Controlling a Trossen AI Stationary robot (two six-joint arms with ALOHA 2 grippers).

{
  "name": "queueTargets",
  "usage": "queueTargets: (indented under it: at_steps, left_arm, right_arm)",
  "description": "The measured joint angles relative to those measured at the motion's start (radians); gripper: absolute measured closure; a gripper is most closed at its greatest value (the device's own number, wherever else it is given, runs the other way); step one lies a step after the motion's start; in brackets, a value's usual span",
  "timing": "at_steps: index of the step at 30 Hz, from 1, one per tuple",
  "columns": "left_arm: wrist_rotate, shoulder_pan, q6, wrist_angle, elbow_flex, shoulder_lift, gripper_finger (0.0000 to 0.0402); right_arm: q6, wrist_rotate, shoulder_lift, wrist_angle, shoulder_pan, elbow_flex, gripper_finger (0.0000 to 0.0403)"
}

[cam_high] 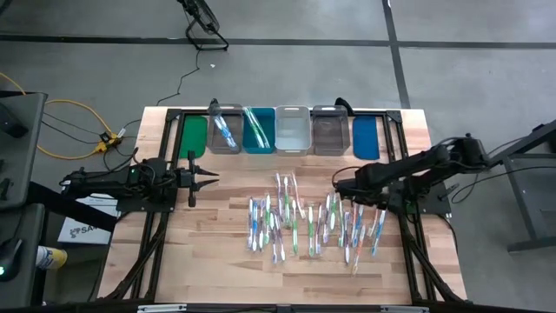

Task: Pick & Place Toothbrushes
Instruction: Put the orange toothbrush into the right black bin

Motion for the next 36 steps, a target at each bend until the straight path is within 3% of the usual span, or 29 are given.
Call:
queueTargets:
  at_steps: [13, 26, 36]
  left_arm:
    - [0.000, 0.000, 0.000, 0.000, 0.000, 0.000, 0.0336]
    - [0.000, 0.000, 0.000, 0.000, 0.000, 0.000, 0.0336]
    - [0.000, 0.000, 0.000, 0.000, 0.000, 0.000, 0.0336]
  right_arm:
    - [0.000, -0.060, 0.109, 0.002, 0.018, 0.001, 0.0227]
    - [0.025, -0.077, 0.070, -0.091, 0.042, 0.024, 0.0227]
    - [0.034, -0.105, 0.076, 0.099, 0.039, -0.061, 0.0227]
